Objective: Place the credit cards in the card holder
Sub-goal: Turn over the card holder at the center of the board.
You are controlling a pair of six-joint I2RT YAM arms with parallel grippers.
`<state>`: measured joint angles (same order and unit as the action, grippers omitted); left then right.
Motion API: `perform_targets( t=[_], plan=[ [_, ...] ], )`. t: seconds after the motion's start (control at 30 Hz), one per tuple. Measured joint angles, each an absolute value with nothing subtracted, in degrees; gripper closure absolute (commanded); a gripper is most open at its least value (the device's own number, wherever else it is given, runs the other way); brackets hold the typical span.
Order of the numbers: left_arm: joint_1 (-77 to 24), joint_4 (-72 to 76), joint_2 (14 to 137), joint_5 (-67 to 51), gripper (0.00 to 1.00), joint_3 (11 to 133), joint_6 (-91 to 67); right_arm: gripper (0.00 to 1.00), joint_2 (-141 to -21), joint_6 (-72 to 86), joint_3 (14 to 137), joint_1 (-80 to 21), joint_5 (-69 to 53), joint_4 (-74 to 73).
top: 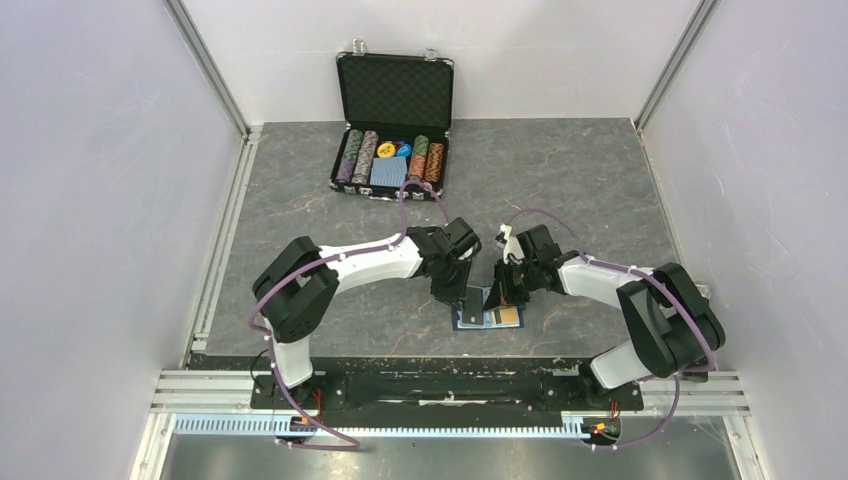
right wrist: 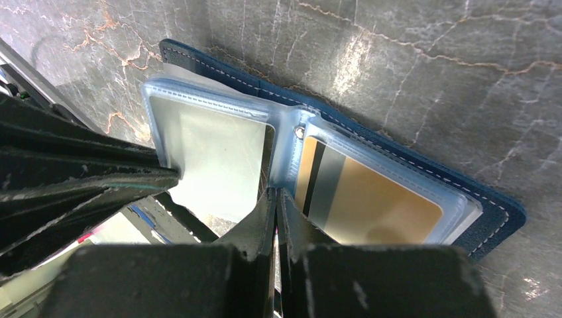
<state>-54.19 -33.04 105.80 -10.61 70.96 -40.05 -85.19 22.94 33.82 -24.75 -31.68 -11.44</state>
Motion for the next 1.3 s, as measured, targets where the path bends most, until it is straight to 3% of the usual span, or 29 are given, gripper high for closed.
perform_targets(
  t=[0.27,1.0,1.03,1.17,1.3],
  plan=[
    [-55.42,-34.22,105.60,-10.48,0.75,74.54,-39.38,1.00,-85.19,22.94,33.82,-24.75,-31.68,-11.44],
    [-57.36,-40.14,109.51,-9.04,0.71,81.93,-35.53,1.00,-85.19,22.94,33.82,-24.75,-31.68,-11.42],
    [-57.36,-39.75,109.80,-9.65,0.72,81.93,-35.53,1.00,-85.19,22.94,33.82,-24.75,-31.70,-11.42],
    [-57.36,-38.04,111.07,-11.81,0.98,81.97,-35.66,0.99,-85.03,23.16,33.87,-24.75,-31.64,-11.57],
    [-57.12,-38.68,111.61,-12.05,0.98,82.87,-35.66,0.97,-83.68,23.66,34.35,-24.71,-31.03,-13.76]
  ],
)
